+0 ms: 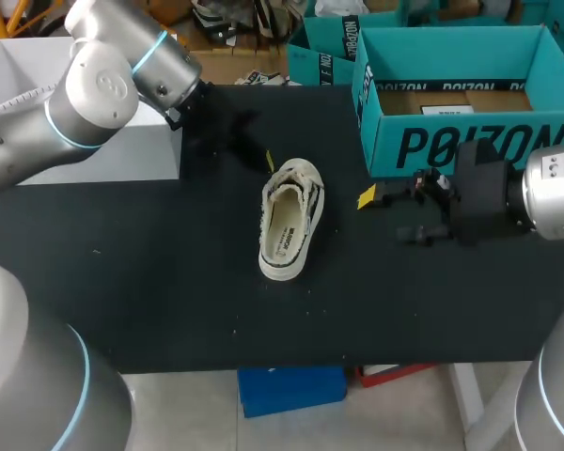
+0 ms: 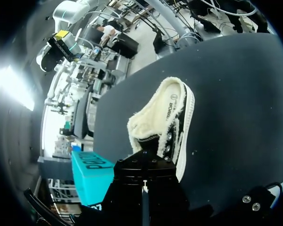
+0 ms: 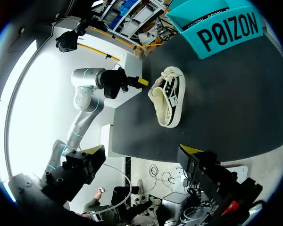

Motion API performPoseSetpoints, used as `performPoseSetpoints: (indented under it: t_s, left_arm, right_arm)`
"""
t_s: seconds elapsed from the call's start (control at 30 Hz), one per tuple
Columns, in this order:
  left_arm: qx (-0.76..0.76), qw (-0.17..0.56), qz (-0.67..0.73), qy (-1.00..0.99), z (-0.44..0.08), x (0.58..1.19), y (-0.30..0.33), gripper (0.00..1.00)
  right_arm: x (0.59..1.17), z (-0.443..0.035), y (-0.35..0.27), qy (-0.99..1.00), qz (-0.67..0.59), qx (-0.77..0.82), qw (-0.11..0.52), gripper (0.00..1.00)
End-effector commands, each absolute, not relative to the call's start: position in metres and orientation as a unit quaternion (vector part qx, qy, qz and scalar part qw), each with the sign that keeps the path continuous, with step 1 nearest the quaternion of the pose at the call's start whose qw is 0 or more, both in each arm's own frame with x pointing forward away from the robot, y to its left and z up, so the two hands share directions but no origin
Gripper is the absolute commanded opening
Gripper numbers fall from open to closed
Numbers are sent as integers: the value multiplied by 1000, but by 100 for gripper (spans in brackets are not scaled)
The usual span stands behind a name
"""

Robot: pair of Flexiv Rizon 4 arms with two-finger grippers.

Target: Take the shoe out of the shoebox, open the shoe tongue, remove and reinsert the insole, then place the shoe into the shoebox

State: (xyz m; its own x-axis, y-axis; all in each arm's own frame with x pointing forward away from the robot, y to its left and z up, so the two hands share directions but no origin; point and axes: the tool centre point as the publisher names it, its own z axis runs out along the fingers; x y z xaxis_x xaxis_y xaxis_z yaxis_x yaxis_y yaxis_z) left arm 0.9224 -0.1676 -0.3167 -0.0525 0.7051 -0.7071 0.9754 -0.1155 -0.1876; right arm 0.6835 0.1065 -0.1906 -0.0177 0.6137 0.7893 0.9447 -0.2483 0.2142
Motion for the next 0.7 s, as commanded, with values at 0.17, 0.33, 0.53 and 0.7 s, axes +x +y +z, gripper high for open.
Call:
performPoseSetpoints:
  t_s: [0.17, 0.33, 0.53, 0.7]
  left_arm:
    - [675, 177, -356, 622, -328, 920, -198, 0]
    - [679, 164, -361, 618, -335, 909, -201, 0]
    - [679, 148, -363, 621, -346, 892, -193, 0]
    - [675, 141, -366, 625, -353, 883, -188, 0]
  right_arm:
    - [684, -191, 107, -580, -415, -672, 199, 100]
    - [684, -191, 107, -580, -415, -672, 199, 100]
    - [684, -191, 107, -580, -415, -672, 199, 100]
    - [684, -191, 107, -580, -415, -672, 199, 100]
